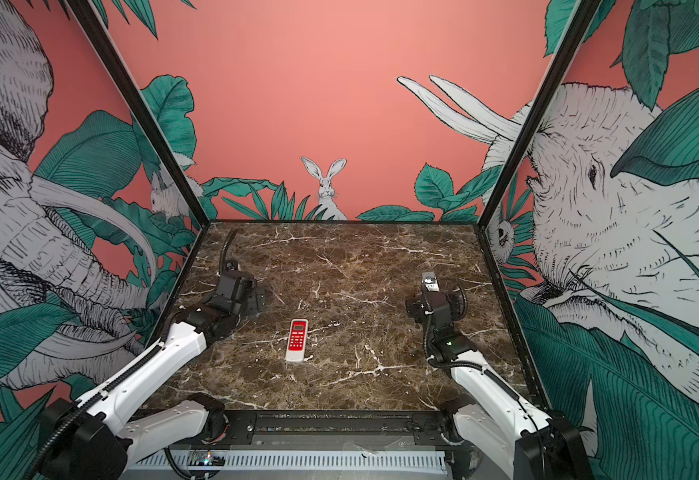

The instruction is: Load the batteries into the remote control

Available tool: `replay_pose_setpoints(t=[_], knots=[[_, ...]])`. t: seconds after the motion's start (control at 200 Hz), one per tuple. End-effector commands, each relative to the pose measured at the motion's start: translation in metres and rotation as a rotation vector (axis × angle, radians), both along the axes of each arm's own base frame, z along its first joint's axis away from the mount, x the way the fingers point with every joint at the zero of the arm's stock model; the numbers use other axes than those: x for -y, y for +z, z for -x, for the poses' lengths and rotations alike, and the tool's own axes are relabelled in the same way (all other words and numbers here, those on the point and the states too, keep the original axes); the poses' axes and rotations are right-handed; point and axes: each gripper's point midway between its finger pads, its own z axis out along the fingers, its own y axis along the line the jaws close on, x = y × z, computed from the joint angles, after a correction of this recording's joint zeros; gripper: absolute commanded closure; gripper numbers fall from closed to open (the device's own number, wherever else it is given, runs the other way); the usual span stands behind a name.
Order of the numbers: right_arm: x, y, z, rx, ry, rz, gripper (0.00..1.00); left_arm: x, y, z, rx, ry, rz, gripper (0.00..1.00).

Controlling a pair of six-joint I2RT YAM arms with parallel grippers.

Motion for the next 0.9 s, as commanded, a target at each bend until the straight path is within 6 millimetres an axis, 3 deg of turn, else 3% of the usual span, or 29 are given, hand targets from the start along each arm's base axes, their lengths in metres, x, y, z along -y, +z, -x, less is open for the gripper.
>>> replay_pose_setpoints(t=[0.0,0.155,0.44,0.895], knots=[[0.024,0.013,-0.009,0.116,-0.124,-0.037,0.01,-0.034,0.027,-0.011,0.083,0.131,-0.197,0.01],[0.03,-0.003,-0.016,0.121,-0.107,0.015,0.01,-0.047,0.025,-0.018,0.117,0.159,-0.332,0.01],[0.028,-0.016,-0.032,0.162,-0.084,0.045,0.01,-0.039,0.005,-0.036,0.227,0.011,-0.404,0.0],[0.032,-0.027,-0.045,0.234,-0.083,0.07,0.01,-0.048,-0.033,-0.051,0.361,-0.02,-0.282,0.0]])
